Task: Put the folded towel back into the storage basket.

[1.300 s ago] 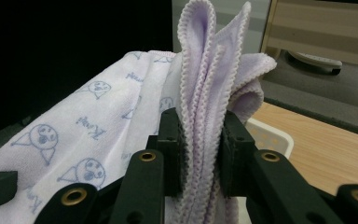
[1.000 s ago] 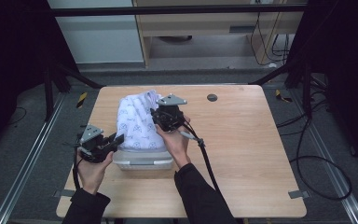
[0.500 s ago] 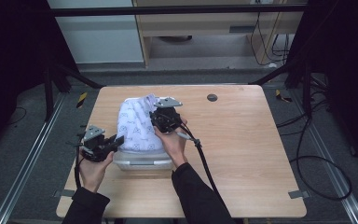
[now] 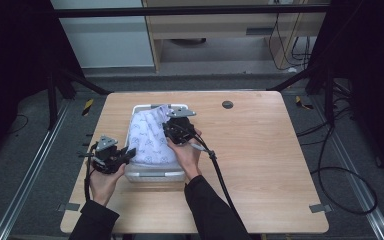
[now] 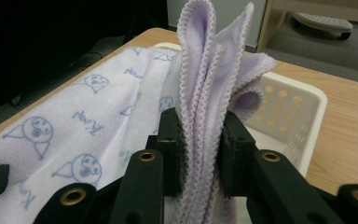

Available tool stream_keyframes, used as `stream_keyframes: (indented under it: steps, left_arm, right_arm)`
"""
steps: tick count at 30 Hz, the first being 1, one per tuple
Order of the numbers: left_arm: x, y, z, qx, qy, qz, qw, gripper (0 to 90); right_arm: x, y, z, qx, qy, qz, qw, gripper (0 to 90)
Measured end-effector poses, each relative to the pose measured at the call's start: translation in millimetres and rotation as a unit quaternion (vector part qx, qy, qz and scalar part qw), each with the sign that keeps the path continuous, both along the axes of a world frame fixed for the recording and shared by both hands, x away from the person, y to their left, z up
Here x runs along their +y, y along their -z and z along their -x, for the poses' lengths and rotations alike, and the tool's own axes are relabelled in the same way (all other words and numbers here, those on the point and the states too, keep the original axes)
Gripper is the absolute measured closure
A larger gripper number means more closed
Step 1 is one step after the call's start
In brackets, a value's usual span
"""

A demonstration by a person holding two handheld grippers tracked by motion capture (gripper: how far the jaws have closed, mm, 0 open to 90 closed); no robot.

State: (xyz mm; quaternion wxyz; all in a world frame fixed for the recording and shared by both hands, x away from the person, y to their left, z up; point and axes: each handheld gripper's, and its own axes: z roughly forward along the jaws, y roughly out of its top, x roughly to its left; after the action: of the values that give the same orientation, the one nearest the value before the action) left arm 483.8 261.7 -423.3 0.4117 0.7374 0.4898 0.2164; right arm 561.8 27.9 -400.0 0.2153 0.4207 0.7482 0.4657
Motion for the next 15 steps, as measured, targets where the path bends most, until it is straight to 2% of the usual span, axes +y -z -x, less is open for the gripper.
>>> stream_keyframes:
  steps: [11, 15]
  left_arm:
    - [-3.5, 6.5, -3.4, 0.010, 0.000, -0.011, 0.9999, 73.3]
    - [-3.4, 9.1, -4.8, 0.018, -0.001, -0.010, 0.9998, 72.6]
  right_arm:
    - [-1.6, 13.1, -3.5, 0.011, 0.003, 0.008, 0.9999, 72.5]
    - [-1.4, 17.4, -5.0, 0.022, 0.002, 0.010, 0.9997, 71.7]
